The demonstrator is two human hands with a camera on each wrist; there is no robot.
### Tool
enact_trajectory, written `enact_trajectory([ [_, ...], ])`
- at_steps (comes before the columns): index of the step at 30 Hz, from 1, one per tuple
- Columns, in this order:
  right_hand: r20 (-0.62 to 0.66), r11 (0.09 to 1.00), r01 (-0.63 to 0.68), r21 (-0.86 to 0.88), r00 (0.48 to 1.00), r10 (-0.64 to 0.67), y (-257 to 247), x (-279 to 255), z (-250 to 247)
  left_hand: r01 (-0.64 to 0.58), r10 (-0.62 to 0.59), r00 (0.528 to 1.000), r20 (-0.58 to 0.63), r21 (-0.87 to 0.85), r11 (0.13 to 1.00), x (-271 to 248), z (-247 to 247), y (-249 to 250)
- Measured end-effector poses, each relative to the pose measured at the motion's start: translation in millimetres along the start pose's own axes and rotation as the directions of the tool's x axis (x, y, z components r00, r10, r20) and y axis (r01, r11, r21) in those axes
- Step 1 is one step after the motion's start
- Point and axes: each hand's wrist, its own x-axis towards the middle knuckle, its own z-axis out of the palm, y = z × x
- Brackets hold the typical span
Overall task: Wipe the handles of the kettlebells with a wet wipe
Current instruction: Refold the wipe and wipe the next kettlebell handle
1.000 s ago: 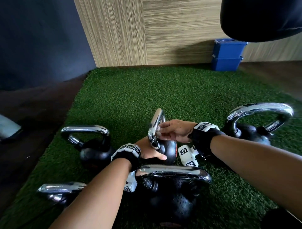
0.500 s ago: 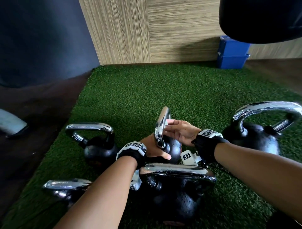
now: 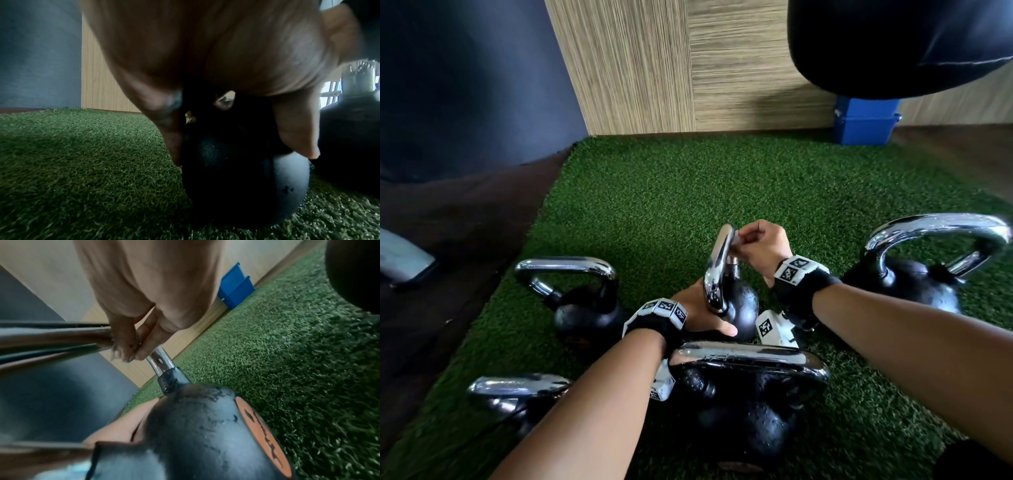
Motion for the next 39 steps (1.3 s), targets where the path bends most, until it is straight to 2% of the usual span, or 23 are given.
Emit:
enact_trajectory([
  [4,-0.016,0.964,0.151,-0.219,0.987,-0.158,3,-2,2,0.027,-0.028,1.000,-0.006,-0.140,0.990,-5,1,-3],
  [8,-0.052,0.907,0.202,-0.368,0.970,-0.237,-1,0,0,0.069,-0.068,0.998,0.014,-0.109,0.992,-7,3,-1],
  [16,-0.098,0.884,0.069,-0.463,0.987,-0.128,0,6,6,-0.013,0.004,0.999,-0.053,-0.175,0.985,-18,0,10],
  [20,-0.056,0.867,-0.058,-0.495,0.998,0.034,-2,4,9,-0.104,0.094,0.994,-0.059,-0.195,0.975,-23,-2,15],
  [22,-0.029,0.822,-0.082,-0.563,0.996,0.080,-4,5,10,-0.108,0.105,0.994,-0.027,-0.162,0.981,-24,-4,17],
  [25,-0.007,0.780,-0.097,-0.619,0.993,0.118,-11,5,7,-0.099,0.099,0.992,0.074,-0.002,0.995,-27,-16,18],
  [27,0.042,0.745,-0.079,-0.662,0.989,0.143,-15,4,4,-0.074,0.060,0.983,0.171,0.074,0.995,-29,-34,17],
  [29,0.119,0.714,-0.062,-0.698,0.972,0.201,-22,2,-1,-0.036,0.008,0.982,0.187,0.148,0.988,-31,-57,17],
  [31,0.163,0.654,0.005,-0.756,0.970,0.181,-32,2,-7,0.035,-0.041,0.997,0.069,0.094,0.995,-37,-80,24],
  [32,0.164,0.618,0.058,-0.784,0.980,0.115,-39,4,-10,0.055,-0.055,0.998,0.010,0.032,0.998,-41,-90,29],
  [34,0.221,0.588,0.192,-0.786,0.975,-0.023,-55,7,-14,0.056,-0.056,0.998,-0.019,-0.026,0.998,-45,-100,44],
  [35,0.303,0.556,0.280,-0.782,0.951,-0.053,-62,9,-15,0.061,-0.061,0.998,0.007,0.033,0.998,-47,-101,54],
  [36,0.394,0.508,0.361,-0.782,0.918,-0.046,-69,11,-15,0.067,-0.074,0.997,0.031,0.173,0.983,-49,-100,63],
  [38,0.508,0.404,0.468,-0.786,0.861,-0.008,-77,11,-14,0.057,-0.066,0.998,0.005,0.446,0.893,-51,-92,76],
  [39,0.542,0.349,0.509,-0.787,0.840,-0.004,-80,10,-15,0.048,-0.046,0.999,-0.017,0.504,0.862,-50,-88,81],
])
